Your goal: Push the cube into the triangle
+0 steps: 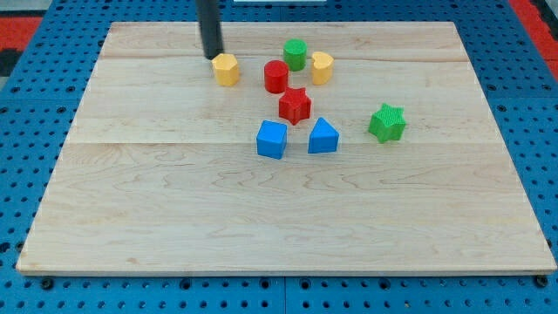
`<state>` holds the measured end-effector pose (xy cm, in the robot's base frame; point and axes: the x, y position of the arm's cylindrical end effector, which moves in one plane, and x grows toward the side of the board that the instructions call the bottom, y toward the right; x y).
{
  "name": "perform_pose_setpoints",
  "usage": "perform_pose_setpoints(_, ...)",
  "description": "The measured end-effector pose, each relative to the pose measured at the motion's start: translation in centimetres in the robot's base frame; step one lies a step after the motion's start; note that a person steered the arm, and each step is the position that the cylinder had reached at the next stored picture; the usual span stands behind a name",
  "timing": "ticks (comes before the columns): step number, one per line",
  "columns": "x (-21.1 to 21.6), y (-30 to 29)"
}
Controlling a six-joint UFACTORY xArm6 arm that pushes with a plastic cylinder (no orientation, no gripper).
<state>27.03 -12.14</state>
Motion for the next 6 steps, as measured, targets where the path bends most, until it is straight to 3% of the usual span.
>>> perform_pose_setpoints(2,14.1,0.8)
perform_pose_setpoints(4,14.7,8.0)
perform_pose_setpoints(6,15.0,11.6)
